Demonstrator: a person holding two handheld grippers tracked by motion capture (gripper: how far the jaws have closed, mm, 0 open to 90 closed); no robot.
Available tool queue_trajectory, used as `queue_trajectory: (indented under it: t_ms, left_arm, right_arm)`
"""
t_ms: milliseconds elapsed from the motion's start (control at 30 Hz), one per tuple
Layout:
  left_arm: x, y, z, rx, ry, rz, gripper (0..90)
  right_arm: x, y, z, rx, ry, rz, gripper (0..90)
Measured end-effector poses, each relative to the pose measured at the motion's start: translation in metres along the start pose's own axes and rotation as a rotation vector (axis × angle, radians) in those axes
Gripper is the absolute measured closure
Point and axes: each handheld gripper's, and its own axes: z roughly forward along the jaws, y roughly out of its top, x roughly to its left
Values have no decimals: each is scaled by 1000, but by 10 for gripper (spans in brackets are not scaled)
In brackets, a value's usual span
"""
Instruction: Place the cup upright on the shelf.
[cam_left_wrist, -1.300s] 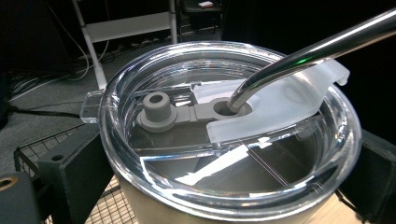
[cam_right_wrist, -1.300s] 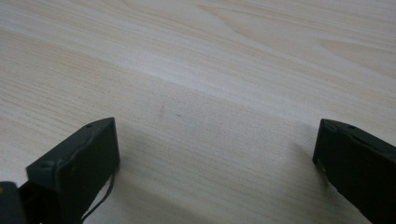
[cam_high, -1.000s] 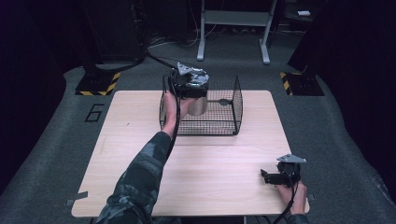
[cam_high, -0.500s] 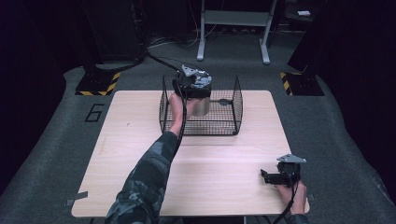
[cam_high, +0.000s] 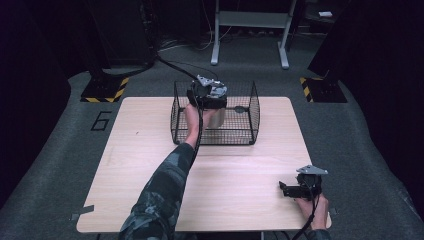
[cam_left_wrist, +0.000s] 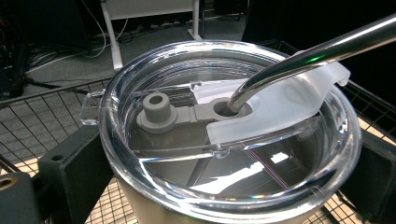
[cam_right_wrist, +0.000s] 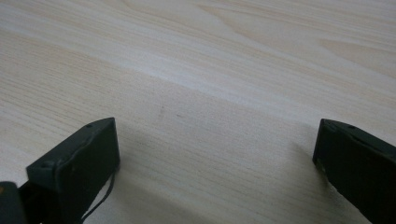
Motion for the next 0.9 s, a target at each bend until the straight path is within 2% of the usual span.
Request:
queue_trajectory:
  t_ms: [267,567,900]
  left_arm:
    - [4,-8,10,31,18,-8,38]
    - [5,-15,20,46,27,-37,38]
    - [2,-20,29,68,42,-30,38]
  right_arm:
    - [0,0,0,-2,-1,-3,1]
    - [0,0,0,0,0,-1,1]
    - [0,0,0,0,1,-1,1]
